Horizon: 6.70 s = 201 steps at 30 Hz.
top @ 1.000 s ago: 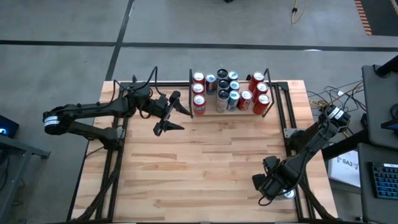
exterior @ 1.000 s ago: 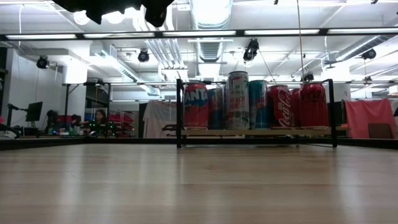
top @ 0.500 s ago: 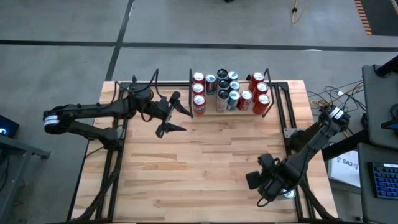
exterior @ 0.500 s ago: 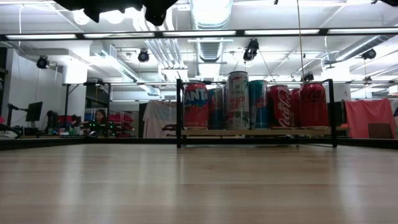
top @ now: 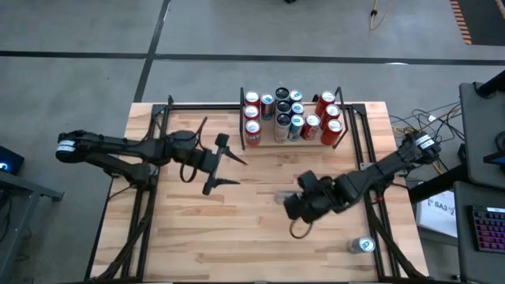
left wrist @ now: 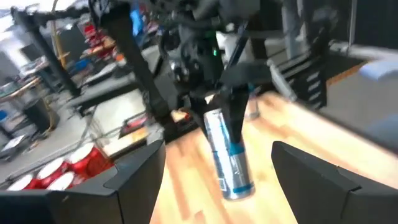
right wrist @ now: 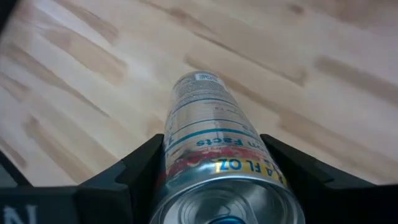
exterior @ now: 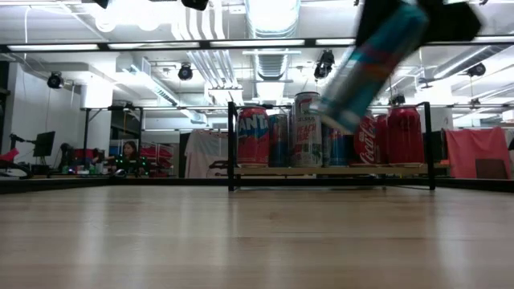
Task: Place canned beverage on shelf
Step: Put the blue soda can on the shelf
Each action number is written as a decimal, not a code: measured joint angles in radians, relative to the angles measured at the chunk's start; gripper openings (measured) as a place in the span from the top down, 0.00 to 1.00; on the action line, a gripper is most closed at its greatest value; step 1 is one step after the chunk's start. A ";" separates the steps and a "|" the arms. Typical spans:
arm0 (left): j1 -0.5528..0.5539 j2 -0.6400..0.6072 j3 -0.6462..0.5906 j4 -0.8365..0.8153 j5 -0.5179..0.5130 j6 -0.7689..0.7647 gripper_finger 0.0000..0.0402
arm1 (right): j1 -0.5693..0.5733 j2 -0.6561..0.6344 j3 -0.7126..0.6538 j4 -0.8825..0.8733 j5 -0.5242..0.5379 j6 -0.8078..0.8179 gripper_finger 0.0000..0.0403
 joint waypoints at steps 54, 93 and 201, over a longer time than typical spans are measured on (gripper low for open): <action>-0.181 0.484 0.203 0.058 -0.899 0.061 0.47 | -0.266 0.017 0.105 0.294 0.054 -0.569 0.45; -0.078 -0.102 -0.301 0.711 -0.643 0.213 0.47 | -0.183 0.083 0.176 0.953 0.235 -1.694 0.19; 0.277 -0.135 -0.228 0.475 -0.490 -0.017 0.37 | -0.772 0.094 -0.035 1.049 0.080 -1.289 0.45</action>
